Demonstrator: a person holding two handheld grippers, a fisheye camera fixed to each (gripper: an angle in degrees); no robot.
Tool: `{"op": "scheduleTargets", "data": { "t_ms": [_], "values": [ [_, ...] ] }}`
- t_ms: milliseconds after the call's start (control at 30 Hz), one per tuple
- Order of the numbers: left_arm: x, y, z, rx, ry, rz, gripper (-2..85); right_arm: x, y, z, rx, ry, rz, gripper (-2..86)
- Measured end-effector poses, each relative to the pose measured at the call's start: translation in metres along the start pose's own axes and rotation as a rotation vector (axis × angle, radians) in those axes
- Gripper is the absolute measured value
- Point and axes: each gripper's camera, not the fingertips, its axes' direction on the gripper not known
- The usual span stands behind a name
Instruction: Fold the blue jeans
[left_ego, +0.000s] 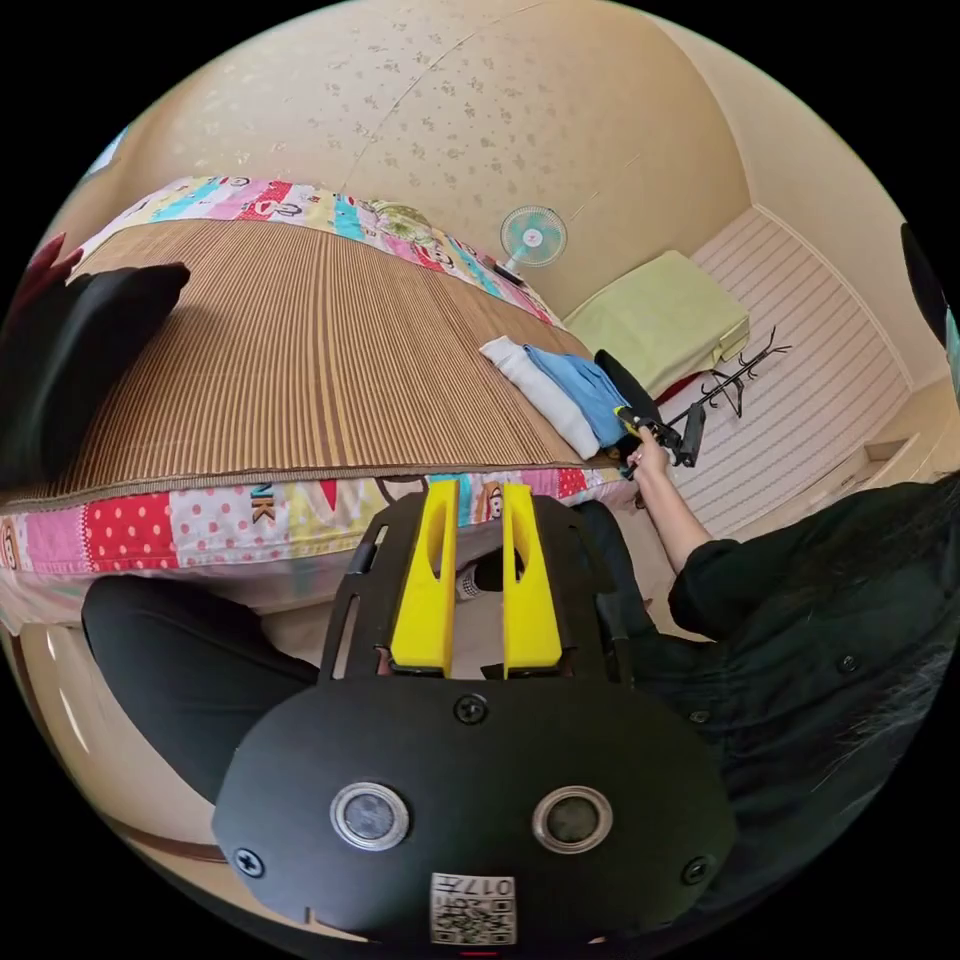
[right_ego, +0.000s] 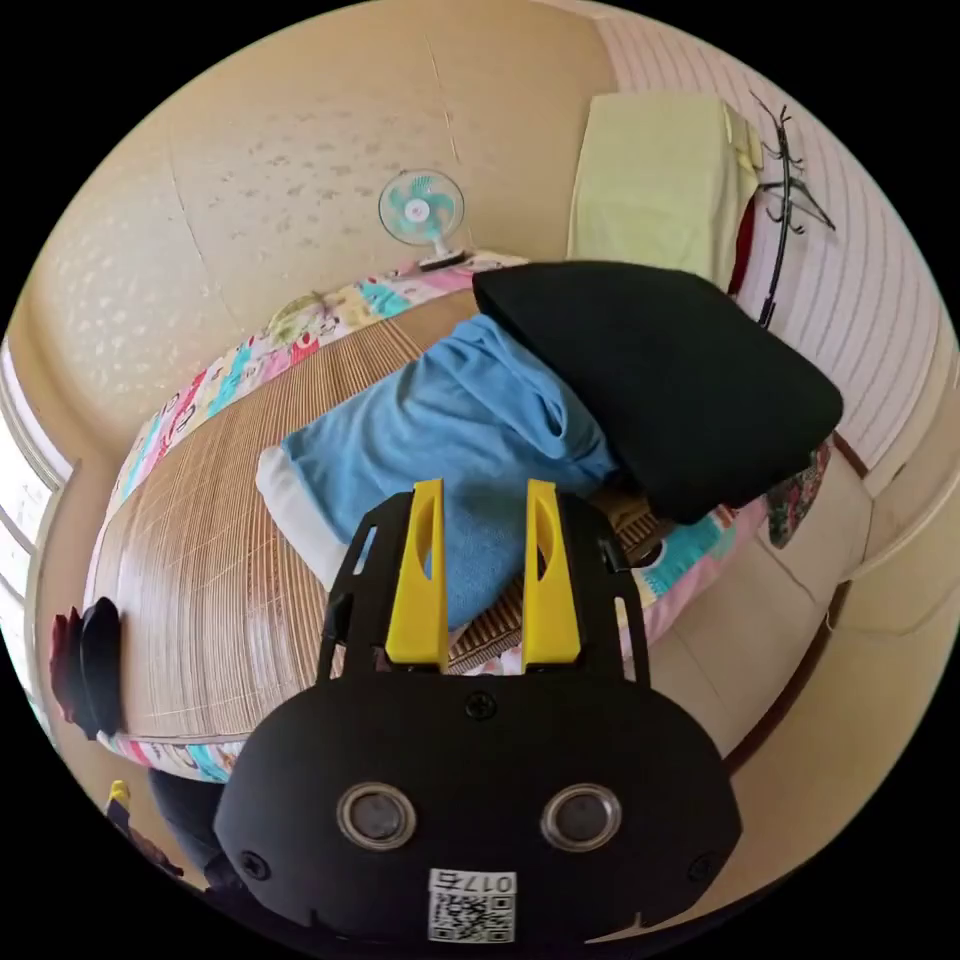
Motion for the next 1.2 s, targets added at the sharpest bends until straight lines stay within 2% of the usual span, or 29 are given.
{"op": "scheduleTargets", "data": {
  "t_ms": [33,67,100,167,233,300,333,400,433,500,533,633,767,900,967,1067,1167,1200],
  "values": [
    [0.009,-0.002,0.01,-0.015,0.004,0.005,7.6,-0.006,-0.004,0.001,0.01,0.024,0.016,6.5],
    [0.014,-0.002,0.014,-0.022,0.004,0.008,7.5,-0.031,-0.009,-0.01,0.112,0.039,-0.04,4.2],
    [0.023,-0.003,0.022,-0.032,0.001,0.015,7.4,-0.064,-0.012,-0.027,0.231,-0.044,-0.157,3.4],
    [0.037,-0.002,0.033,-0.044,-0.017,0.03,7.0,-0.119,-0.021,-0.042,0.284,-0.243,-0.304,2.6],
    [0.056,0.0,0.046,-0.061,-0.034,0.06,6.5,-0.184,-0.026,-0.043,0.232,-0.448,-0.496,2.1],
    [0.07,0.001,0.055,-0.066,-0.046,0.086,6.4,-0.273,-0.007,-0.034,0.089,-0.615,-0.773,1.6],
    [0.078,0.001,0.061,-0.066,-0.056,0.101,6.4,-0.293,0.003,-0.031,0.047,-0.643,-0.84,1.5],
    [0.088,0.001,0.069,-0.073,-0.065,0.115,6.4,-0.355,0.069,-0.021,-0.103,-0.718,-1.147,1.2],
    [0.093,0.0,0.075,-0.077,-0.066,0.118,6.4,-0.364,0.089,-0.02,-0.146,-0.742,-1.223,1.1],
    [0.098,-0.001,0.082,-0.085,-0.066,0.121,6.5,-0.373,0.167,-0.025,-0.289,-0.921,-1.46,0.9],
    [0.101,-0.003,0.085,-0.091,-0.067,0.125,6.6,-0.37,0.184,-0.028,-0.314,-0.969,-1.49,0.8],
    [0.112,-0.013,0.09,-0.086,-0.054,0.16,6.9,-0.341,0.23,-0.037,-0.409,-1.119,-1.439,0.7],
    [0.143,-0.041,0.112,-0.102,-0.019,0.278,7.5,-0.276,0.229,-0.036,-0.515,-1.257,-1.12,0.5],
    [0.191,-0.099,0.196,-0.214,0.022,0.454,10.8,-0.196,0.206,-0.06,-0.44,-1.324,-0.947,0.4],
    [0.211,-0.128,0.248,-0.269,0.007,0.486,12.4,-0.166,0.197,-0.07,-0.415,-1.293,-0.911,0.5],
    [0.235,-0.168,0.338,-0.31,-0.003,0.515,12.8,-0.122,0.182,-0.08,-0.361,-1.117,-0.819,1.1],
    [0.229,-0.185,0.435,-0.427,-0.199,0.473,11.7,-0.084,0.172,-0.088,-0.328,-1.002,-0.698,2.6],
    [0.218,-0.183,0.464,-0.492,-0.258,0.455,8.5,-0.072,0.169,-0.091,-0.31,-0.953,-0.644,3.4]
  ]
}}
